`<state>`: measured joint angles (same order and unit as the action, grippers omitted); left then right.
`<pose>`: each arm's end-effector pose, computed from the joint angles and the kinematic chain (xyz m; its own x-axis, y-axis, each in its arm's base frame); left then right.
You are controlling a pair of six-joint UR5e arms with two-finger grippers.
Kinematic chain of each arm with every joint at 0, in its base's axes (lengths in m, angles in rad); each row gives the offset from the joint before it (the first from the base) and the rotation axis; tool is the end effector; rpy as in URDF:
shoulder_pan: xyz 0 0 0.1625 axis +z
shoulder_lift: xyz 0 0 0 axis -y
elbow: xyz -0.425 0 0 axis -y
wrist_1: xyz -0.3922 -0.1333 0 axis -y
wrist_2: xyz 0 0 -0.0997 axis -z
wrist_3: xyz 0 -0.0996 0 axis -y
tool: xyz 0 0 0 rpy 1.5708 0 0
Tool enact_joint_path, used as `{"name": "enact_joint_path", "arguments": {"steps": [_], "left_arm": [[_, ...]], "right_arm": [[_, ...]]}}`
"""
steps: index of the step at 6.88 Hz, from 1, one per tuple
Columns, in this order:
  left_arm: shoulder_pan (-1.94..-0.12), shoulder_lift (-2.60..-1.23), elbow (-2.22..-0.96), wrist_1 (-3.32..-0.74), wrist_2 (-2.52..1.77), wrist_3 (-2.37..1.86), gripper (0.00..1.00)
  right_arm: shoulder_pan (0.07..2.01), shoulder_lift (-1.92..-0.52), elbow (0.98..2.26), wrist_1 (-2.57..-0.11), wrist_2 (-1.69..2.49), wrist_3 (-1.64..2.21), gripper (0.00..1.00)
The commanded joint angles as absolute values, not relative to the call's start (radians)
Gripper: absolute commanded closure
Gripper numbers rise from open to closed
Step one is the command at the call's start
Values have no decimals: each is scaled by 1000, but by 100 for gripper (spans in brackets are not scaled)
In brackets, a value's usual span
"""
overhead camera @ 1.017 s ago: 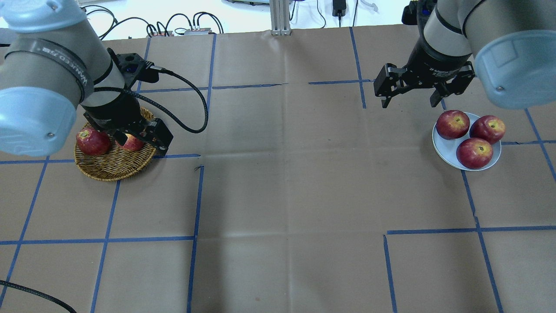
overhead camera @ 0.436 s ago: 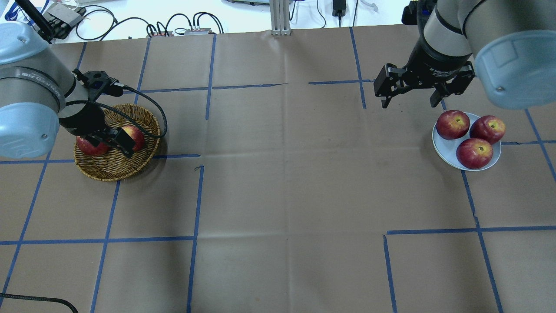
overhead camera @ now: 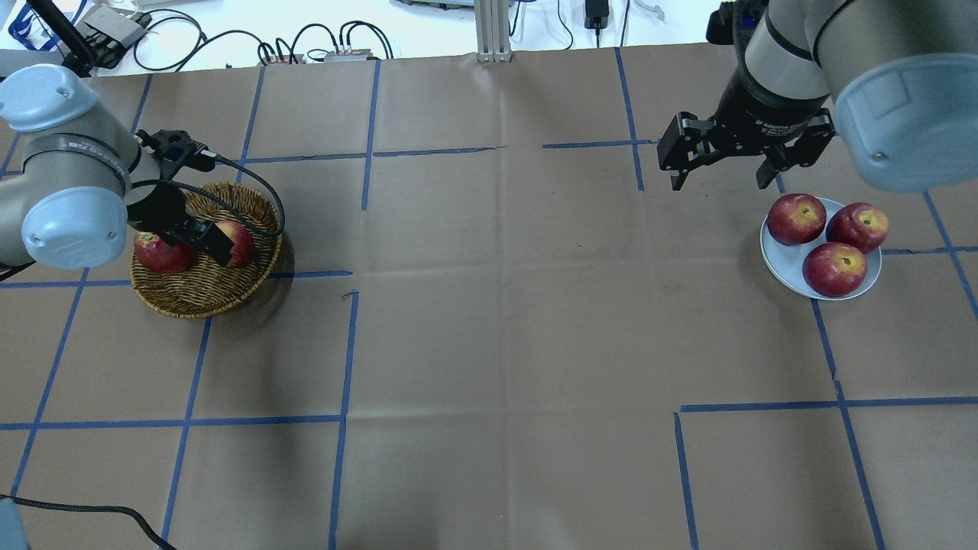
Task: Transfer apple from basket to plate
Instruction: 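Lower the left gripper into the basket onto the yellow-red apple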
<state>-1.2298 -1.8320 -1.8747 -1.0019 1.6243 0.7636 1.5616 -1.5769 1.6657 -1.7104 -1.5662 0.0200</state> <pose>0.0603 -0.5527 0.2640 -0.9110 0.4103 -0.0412 0.4092 0.9118 0.0342 0.1292 -0.4939 0.4583 -0.9996 0.0289 -0.0056 0.0292 0.9983 -0.0507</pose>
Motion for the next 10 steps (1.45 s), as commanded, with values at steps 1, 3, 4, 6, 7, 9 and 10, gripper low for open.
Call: {"name": "enact_joint_path", "arguments": {"steps": [1,3,4,6,7,9,10], "left_arm": [[-1229,-1903,-1864,-937,1624,857,1],[-1230,-1975,-1820,-919,1621,879,1],[-1230,-1989,-1806,-919,1617,880,2],[-1232,-2009,-1801,-919,1612,879,15],[-1232,-2016,-1801,-919,1612,879,23],[-1232,-2016,-1801,-919,1611,879,38],[-1236,-2010,-1798,-920,1611,876,40]], "right_arm": [[1562,-1577,1666,-1710,-1566,20,0],[1562,-1577,1664,-1710,-1566,20,0],[1562,-1577,1666,-1710,-1566,20,0],[1562,-1577,1666,-1710,-1566,20,0],[1562,-1577,1664,-1710,-1566,20,0],[1562,-1577,1666,-1710,-1566,20,0],[1562,-1577,1664,-1710,-1566,20,0]]}}
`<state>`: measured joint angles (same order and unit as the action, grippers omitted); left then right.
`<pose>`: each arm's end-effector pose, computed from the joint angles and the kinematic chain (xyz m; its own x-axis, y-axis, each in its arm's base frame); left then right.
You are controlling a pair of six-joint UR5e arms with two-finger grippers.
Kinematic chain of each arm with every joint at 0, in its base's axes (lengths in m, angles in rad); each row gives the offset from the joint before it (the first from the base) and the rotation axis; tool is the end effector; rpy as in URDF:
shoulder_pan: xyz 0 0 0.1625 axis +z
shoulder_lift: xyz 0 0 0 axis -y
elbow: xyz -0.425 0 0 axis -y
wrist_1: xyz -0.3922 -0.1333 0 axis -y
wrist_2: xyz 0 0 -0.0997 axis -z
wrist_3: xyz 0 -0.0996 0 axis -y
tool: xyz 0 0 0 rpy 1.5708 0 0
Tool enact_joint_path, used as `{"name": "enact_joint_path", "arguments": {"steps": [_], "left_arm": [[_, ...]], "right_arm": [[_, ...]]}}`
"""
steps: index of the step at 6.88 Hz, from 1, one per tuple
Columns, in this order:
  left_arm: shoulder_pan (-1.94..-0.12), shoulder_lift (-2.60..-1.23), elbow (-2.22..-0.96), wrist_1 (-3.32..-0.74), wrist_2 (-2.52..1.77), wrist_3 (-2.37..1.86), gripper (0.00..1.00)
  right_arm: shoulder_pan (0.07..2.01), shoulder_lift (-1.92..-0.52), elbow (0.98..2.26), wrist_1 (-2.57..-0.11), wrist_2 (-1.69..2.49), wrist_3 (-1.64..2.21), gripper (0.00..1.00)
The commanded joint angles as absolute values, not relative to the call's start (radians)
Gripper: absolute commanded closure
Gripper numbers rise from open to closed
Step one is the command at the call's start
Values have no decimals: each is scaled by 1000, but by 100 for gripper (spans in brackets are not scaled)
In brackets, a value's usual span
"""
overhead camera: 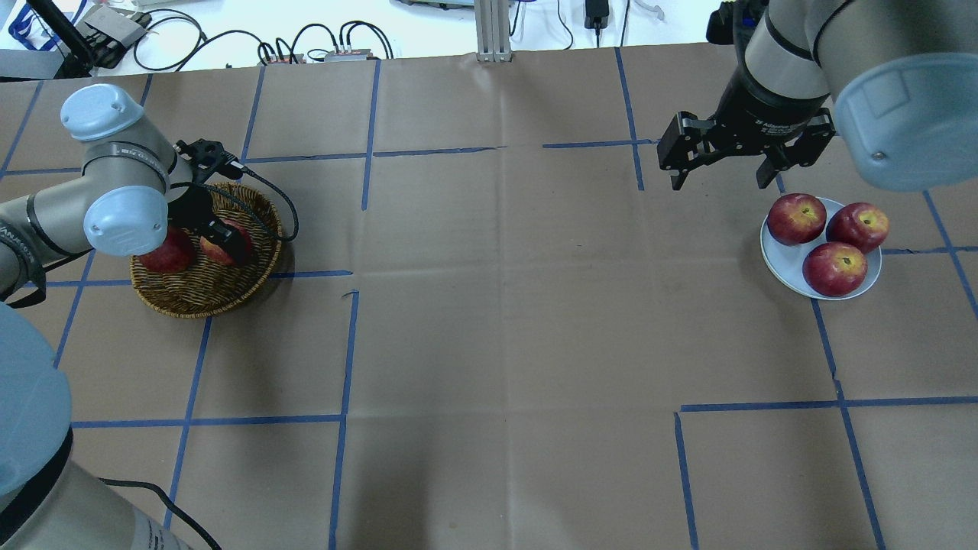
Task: Transfer apple from basket to plate
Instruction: 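Lower the left gripper into the basket onto the yellow-red apple, then close the left gripper on the apple and lift it from the basket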
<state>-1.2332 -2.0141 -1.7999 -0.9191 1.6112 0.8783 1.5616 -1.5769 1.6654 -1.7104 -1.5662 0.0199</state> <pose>0.0724 -0.5964 0.2006 -0.8570 0.5153 -0.0098 0.5144 0.8564 0.0443 0.1292 -0.4939 0.4585 -0.9996 0.0288 -0.0056 0.0291 0.9983 -0.0510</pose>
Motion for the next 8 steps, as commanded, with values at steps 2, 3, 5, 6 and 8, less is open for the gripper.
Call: {"name": "enact_joint_path", "arguments": {"steps": [2,3,5,6,8], "left_arm": [[-1258,-1987,-1763,-965,1614,864,46],[-1259,-1955,-1744,-1024,1582,850,46],[-1377,-1910,-1654,-1145,1555,671,46],[-1472,-1913,-1605,-1182,1555,534,46],[-1656,-1922,-1578,-1180,1548,258,46]], "right_arm": [[1562,-1577,1664,-1710,-1566,20,0],[1562,-1577,1664,-1710,-1566,20,0],[1562,-1577,1664,-1710,-1566,20,0],[1562,-1577,1666,-1710,-1566,20,0],[1562,-1577,1664,-1710,-1566,20,0]]}}
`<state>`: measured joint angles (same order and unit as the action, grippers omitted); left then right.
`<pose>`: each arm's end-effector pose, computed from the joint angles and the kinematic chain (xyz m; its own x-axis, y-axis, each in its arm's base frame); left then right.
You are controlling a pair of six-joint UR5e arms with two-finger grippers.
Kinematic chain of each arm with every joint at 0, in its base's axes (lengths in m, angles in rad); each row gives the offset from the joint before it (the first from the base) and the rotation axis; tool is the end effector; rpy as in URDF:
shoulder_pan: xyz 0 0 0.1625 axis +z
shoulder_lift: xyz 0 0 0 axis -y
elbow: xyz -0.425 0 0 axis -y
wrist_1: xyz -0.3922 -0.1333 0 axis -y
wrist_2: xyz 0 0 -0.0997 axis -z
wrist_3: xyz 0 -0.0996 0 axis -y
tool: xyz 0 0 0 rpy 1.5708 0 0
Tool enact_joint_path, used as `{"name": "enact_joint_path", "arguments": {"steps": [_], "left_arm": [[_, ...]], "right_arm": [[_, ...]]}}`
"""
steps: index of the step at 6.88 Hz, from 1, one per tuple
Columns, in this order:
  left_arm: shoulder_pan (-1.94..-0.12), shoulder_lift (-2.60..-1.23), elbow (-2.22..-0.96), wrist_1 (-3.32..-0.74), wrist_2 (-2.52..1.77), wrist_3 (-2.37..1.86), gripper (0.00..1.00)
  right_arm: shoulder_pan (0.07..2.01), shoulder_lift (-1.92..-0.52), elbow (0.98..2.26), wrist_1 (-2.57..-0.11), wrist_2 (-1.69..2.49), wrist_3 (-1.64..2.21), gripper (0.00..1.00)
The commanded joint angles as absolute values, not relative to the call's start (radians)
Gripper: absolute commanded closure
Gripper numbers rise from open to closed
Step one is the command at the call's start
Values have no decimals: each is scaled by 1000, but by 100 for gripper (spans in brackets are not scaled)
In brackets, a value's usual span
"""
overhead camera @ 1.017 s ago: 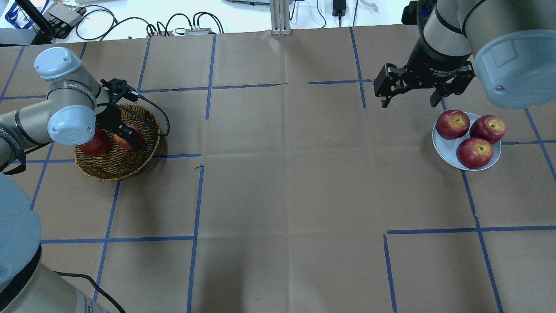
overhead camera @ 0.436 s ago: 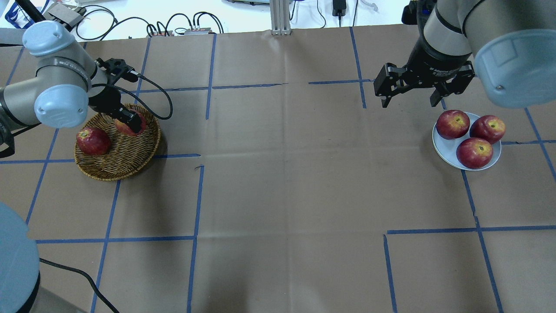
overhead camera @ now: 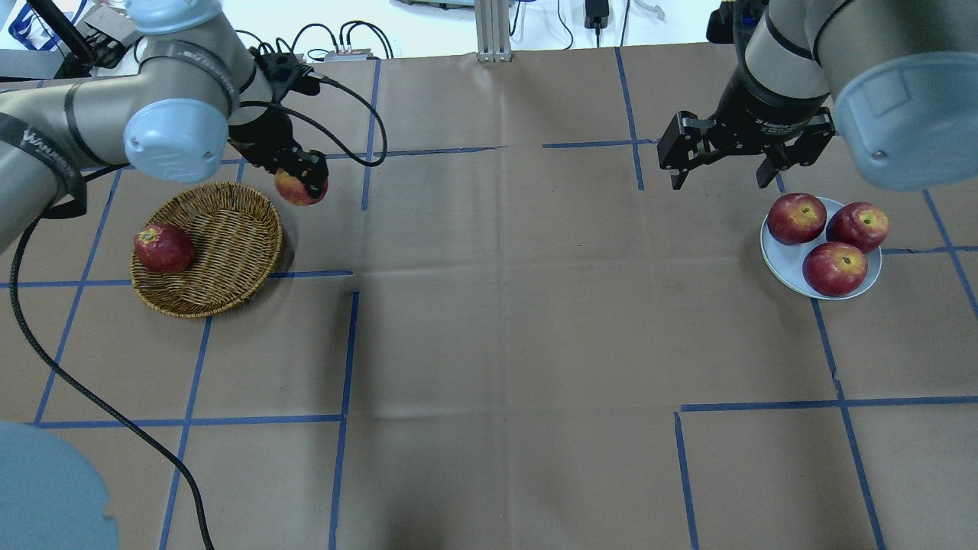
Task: Transfer apple from basket to plate
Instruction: 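Close the left gripper on the apple and lift it from the basket, then carry the apple with the left gripper to the table center and set it down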
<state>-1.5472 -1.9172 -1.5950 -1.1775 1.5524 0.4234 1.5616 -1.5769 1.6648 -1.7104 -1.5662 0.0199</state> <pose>-0.1207 -0.6148 0.3229 -0.9210 0.3895 0.0074 0.3892 0.9207 -0.0282 0.1292 -0.4940 0.4587 -0.9996 0.0288 -0.0056 0.0291 0.9982 -0.0516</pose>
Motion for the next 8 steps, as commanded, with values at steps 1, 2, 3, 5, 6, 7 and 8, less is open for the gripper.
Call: {"name": "enact_joint_path", "arguments": {"steps": [1,2,3,5,6,7,8], "left_arm": [[-1720,-1927,-1578,-1171,1546,142,46],[-1765,-1945,-1578,-1166,1517,65,47],[-1808,-1985,-1582,-1120,1503,11,47],[-1876,-2061,-1582,-1022,1513,-69,47],[-1891,-2077,-1582,-1017,1514,-98,47],[-1908,-2101,-1580,-994,1513,-106,46],[-1937,-2126,-1582,-971,1517,-115,45]], "right_arm": [[1562,-1577,1664,-1710,-1566,20,0],[1562,-1577,1666,-1710,-1566,20,0],[1562,-1577,1664,-1710,-1566,20,0],[1562,-1577,1664,-1710,-1566,20,0],[1562,-1577,1666,-1710,-1566,20,0],[1562,-1577,1666,-1710,-1566,20,0],[1562,-1577,1666,-1710,-1566,20,0]]}}
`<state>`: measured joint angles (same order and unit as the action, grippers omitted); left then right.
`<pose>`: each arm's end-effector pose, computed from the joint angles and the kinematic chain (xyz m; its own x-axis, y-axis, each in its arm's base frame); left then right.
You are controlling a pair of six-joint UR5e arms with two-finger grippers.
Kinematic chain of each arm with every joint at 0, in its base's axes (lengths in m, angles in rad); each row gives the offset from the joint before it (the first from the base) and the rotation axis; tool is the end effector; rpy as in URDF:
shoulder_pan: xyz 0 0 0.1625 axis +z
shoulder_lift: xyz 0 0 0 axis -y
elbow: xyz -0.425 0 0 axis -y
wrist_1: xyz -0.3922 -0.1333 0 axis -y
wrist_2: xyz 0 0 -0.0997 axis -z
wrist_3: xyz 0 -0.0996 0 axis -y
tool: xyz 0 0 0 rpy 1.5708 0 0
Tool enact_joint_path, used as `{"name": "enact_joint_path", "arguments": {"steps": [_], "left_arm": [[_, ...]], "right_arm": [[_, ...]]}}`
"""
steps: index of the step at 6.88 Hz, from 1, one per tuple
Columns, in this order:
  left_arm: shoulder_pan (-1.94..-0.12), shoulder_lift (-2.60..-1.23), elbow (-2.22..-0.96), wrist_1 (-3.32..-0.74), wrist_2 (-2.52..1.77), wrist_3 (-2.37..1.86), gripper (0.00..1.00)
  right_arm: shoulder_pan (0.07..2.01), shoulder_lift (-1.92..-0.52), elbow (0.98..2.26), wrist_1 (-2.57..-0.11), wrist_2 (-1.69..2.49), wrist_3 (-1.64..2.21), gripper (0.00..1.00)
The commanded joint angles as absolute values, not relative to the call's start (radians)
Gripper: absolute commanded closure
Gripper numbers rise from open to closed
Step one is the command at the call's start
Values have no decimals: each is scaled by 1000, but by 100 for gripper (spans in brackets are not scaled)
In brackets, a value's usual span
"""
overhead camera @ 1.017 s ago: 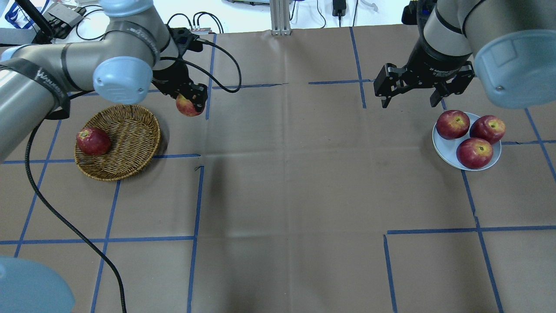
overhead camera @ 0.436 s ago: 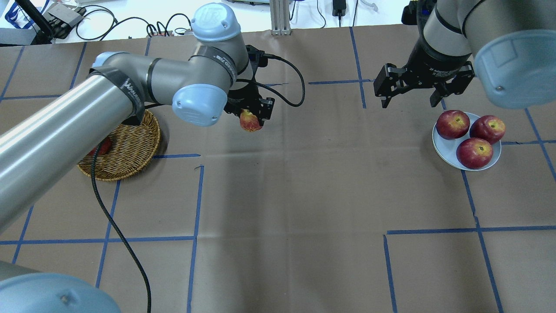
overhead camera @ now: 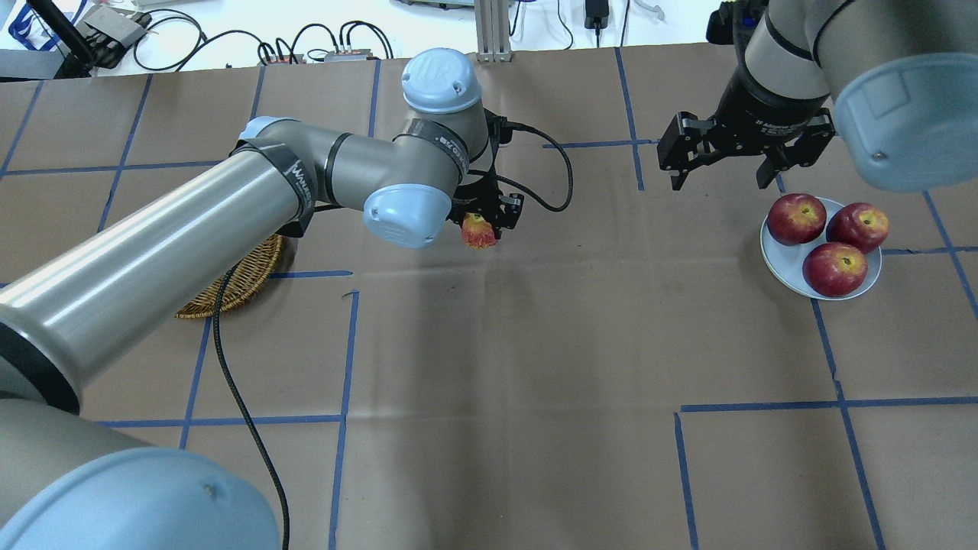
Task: Transfer apple from basket to plate
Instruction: 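Carry the apple with the left gripper to the table center and set it down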
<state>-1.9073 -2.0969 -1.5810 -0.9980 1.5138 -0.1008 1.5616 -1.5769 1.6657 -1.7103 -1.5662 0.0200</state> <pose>-0.3471 -0.5713 0.2339 -0.9701 0.2350 0.0603 0.2335 0.9719 -0.0306 0.1292 -0.4939 0.4583 -0.9996 0.0289 -0.0056 0.0292 0.9983 -0.0506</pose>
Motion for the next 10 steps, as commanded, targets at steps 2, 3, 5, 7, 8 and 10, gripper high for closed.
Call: {"name": "enact_joint_path", "arguments": {"steps": [2,3,5,7,8,10], "left_arm": [[-1951,-2132,-1606,-953,1519,-117,45],[-1951,-2134,-1612,-940,1519,-117,45],[-1953,-2155,-1609,-939,1519,-120,44],[-1953,-2157,-1611,-920,1520,-126,26],[-1953,-2145,-1609,-920,1520,-127,2],[-1944,-2096,-1574,-997,1522,-127,2]], "right_arm": [[1562,-1577,1666,-1710,-1566,20,0],[1562,-1577,1666,-1710,-1566,20,0],[1562,-1577,1666,-1710,-1566,20,0],[1562,-1577,1666,-1710,-1566,20,0],[1562,-1577,1666,-1710,-1566,20,0],[1563,-1577,1666,-1710,-1566,20,0]]}}
